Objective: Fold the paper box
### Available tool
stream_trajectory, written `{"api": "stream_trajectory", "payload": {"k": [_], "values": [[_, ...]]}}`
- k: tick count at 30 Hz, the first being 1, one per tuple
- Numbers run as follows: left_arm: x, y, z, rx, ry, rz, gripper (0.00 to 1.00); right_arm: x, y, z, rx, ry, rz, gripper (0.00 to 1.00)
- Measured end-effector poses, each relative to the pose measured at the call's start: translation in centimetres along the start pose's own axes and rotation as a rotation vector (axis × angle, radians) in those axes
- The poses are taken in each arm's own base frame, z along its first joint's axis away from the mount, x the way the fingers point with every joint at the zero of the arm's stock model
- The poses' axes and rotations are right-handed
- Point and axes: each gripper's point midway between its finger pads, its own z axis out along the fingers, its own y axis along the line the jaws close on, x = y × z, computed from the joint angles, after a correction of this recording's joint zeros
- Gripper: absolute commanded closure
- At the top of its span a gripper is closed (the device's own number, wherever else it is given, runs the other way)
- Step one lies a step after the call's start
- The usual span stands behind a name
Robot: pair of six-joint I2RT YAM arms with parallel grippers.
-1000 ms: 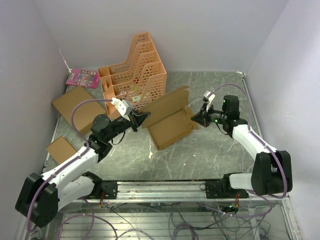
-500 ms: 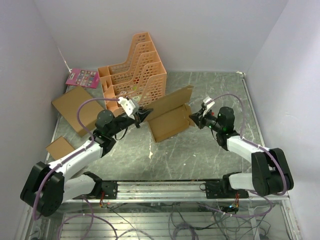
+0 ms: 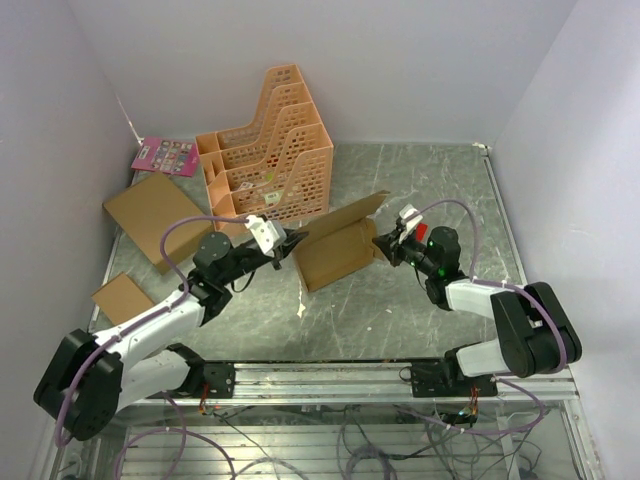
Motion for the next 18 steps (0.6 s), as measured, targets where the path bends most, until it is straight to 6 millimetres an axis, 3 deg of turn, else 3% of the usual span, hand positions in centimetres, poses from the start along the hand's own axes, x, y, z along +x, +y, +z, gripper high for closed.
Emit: {"api": "stream_trajectory", "payload": {"k": [18], "values": [[0.8,-1.5,-1.4,-0.009,0.020,0.050,0.93,1.8,2.1,-0.6,-0.083,0.053,0.088,0.95]]}}
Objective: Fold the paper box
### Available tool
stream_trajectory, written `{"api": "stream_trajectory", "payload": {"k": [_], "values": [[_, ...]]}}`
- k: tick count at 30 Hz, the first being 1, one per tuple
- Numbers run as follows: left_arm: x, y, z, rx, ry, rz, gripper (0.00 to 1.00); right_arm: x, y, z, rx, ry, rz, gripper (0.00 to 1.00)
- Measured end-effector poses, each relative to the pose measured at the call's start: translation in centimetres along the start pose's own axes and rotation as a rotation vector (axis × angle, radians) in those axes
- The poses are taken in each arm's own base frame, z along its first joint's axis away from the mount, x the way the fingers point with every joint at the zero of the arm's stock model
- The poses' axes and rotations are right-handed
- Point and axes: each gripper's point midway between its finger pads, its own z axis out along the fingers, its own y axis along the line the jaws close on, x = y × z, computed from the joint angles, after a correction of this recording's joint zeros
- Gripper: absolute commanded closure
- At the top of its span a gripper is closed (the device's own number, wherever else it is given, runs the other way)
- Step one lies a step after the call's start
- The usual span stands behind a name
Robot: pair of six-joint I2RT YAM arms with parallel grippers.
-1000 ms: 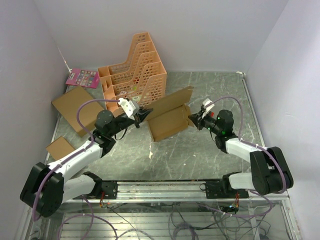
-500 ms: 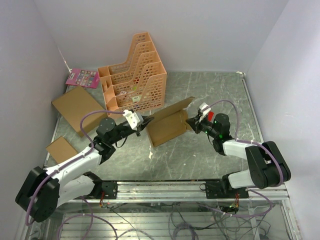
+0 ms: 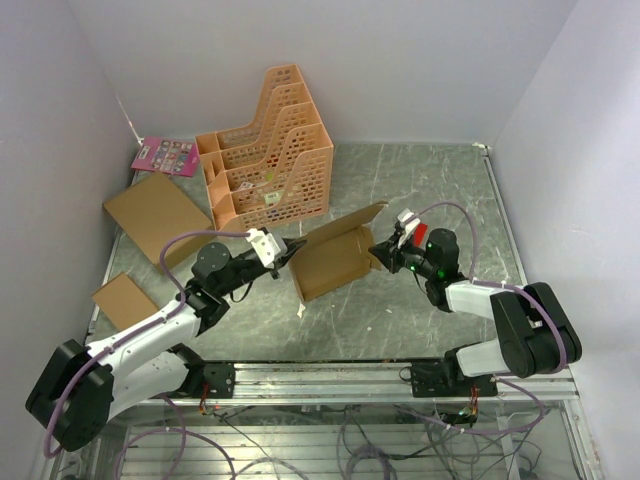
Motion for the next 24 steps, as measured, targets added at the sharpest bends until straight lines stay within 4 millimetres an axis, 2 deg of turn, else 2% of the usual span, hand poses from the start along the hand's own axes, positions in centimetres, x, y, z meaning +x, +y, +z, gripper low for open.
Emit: {"api": "stream_trajectory", "payload": {"k": [5,15,18,24], "values": [[0.1,-0.1,0.0,0.000,0.005,0.000,0.93,0.3,0.5,-0.2,-0.038,0.015,0.028,0.87],[0.4,-0.1,0.0,0.000,0.015,-0.003,0.93,-1.0,2.2,0.0,-0.214,0.020,0.048,0.57],[0.6,-0.2,-0.1,0.003,0.023,-0.007,0.93,-1.1,2.5,0.1,-0.252,0.026,0.056,0.55],[0.7,-0.2,-0.1,0.003,0.027,-0.008,0.93,-1.2,1.9,0.1,-0.292,0.034,0.113,0.54]]}}
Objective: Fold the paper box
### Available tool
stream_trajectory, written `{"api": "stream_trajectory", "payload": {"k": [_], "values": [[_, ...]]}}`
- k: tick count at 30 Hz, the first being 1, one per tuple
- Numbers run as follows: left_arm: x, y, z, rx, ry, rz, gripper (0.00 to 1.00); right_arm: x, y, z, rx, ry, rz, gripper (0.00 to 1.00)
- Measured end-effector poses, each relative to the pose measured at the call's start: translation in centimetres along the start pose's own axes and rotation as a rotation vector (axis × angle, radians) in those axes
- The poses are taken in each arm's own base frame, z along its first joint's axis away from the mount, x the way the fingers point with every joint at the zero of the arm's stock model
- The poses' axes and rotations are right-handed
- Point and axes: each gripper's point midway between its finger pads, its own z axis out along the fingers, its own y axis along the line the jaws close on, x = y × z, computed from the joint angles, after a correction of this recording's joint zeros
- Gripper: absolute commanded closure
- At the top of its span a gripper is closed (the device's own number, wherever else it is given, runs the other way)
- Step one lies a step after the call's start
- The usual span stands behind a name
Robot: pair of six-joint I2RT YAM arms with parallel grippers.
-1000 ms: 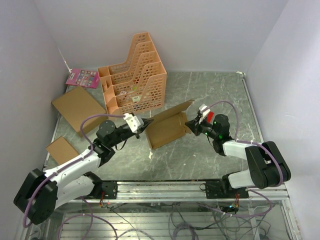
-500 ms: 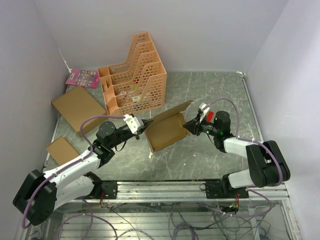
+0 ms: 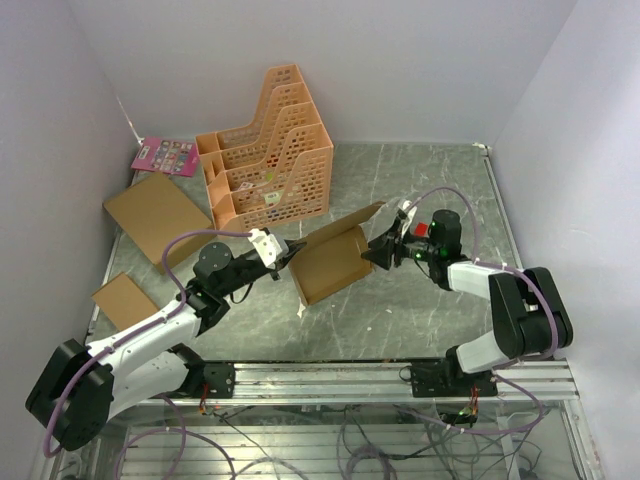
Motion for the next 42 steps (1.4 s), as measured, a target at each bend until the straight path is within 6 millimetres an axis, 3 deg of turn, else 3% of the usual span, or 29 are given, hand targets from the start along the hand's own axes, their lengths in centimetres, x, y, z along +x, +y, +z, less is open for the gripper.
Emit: {"api": "stream_trajectory", "payload": {"k": [12,20,29,36,42], "values": [[0.0,0.0,0.0,0.000,0.002,0.003,0.93,-0.6,1.3,0.1,-0.140,0.007,0.114,0.47],[0.2,0.1,0.0,-0.004,0.010,0.004,0.93,-0.7,0.1,0.9,-0.190,0.056,0.179,0.66],[0.3,0.2,0.0,-0.011,0.012,0.004,0.93,0.1,-0.2,0.9,-0.208,0.060,0.361,0.75],[0.3,0.2,0.0,-0.011,0.011,0.004,0.93,0.4,-0.8,1.0,-0.183,0.059,0.471,0.99],[0.4,0.2,0.0,-0.010,0.016,0.002,0.93,1.0,-2.0,1.1,-0.108,0.068,0.491,1.00]]}}
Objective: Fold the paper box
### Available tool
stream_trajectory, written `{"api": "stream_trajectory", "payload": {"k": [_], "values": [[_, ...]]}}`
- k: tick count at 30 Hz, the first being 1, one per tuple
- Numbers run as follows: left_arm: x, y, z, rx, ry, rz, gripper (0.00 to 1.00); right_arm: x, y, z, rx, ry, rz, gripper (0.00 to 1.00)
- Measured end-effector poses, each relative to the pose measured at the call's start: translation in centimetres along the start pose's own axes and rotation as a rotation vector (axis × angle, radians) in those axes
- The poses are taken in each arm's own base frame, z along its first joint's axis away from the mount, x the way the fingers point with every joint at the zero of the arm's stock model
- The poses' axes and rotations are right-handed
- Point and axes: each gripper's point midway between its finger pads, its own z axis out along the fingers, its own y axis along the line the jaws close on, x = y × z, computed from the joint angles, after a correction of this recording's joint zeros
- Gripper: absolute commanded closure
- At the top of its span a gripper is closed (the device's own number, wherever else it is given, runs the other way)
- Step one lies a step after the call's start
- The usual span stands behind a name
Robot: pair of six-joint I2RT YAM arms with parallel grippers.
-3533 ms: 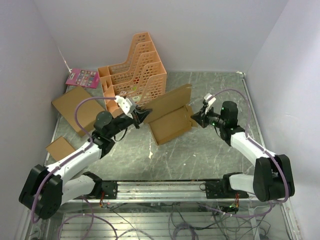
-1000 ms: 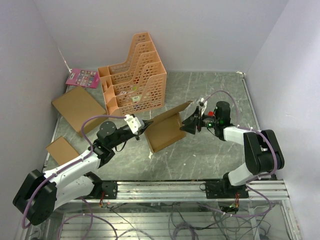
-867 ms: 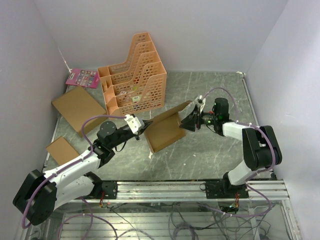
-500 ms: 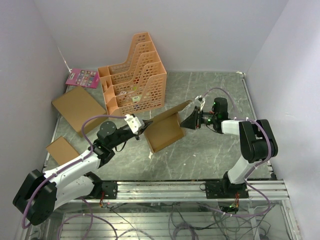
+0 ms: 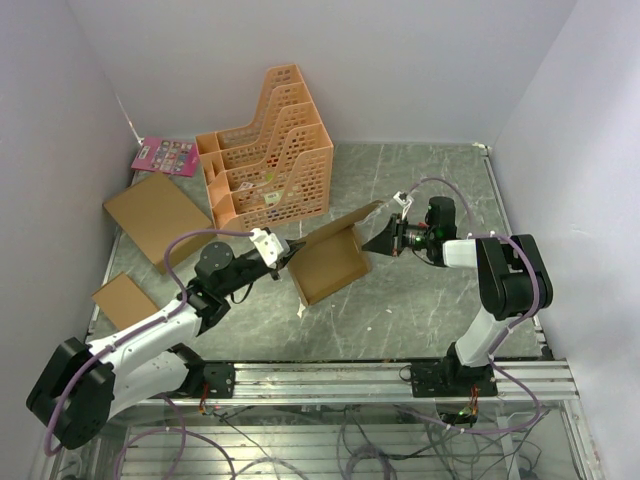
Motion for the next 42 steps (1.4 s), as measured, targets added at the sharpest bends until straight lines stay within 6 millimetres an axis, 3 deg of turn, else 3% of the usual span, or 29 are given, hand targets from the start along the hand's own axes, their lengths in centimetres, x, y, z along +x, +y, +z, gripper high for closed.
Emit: {"api": "stream_trajectory", "payload": {"k": [5,12,21,33,42], "values": [[0.3,0.0,0.1,0.002,0.007,-0.003,0.93,0.4,-1.3,-0.1,0.067,0.006,-0.008,1.00],[0.2,0.0,0.1,0.002,0.006,-0.003,0.93,0.6,-1.8,-0.2,0.104,0.015,-0.049,0.81],[0.2,-0.1,0.1,0.002,0.005,-0.008,0.93,0.9,-1.7,0.1,0.107,0.029,-0.077,0.73],[-0.5,-0.1,0.2,0.004,-0.024,-0.026,0.93,1.2,-1.4,0.6,0.095,0.041,-0.094,0.72],[-1.4,-0.3,0.4,0.014,-0.066,-0.053,0.93,0.8,-1.5,0.8,0.139,0.022,-0.156,0.78]]}}
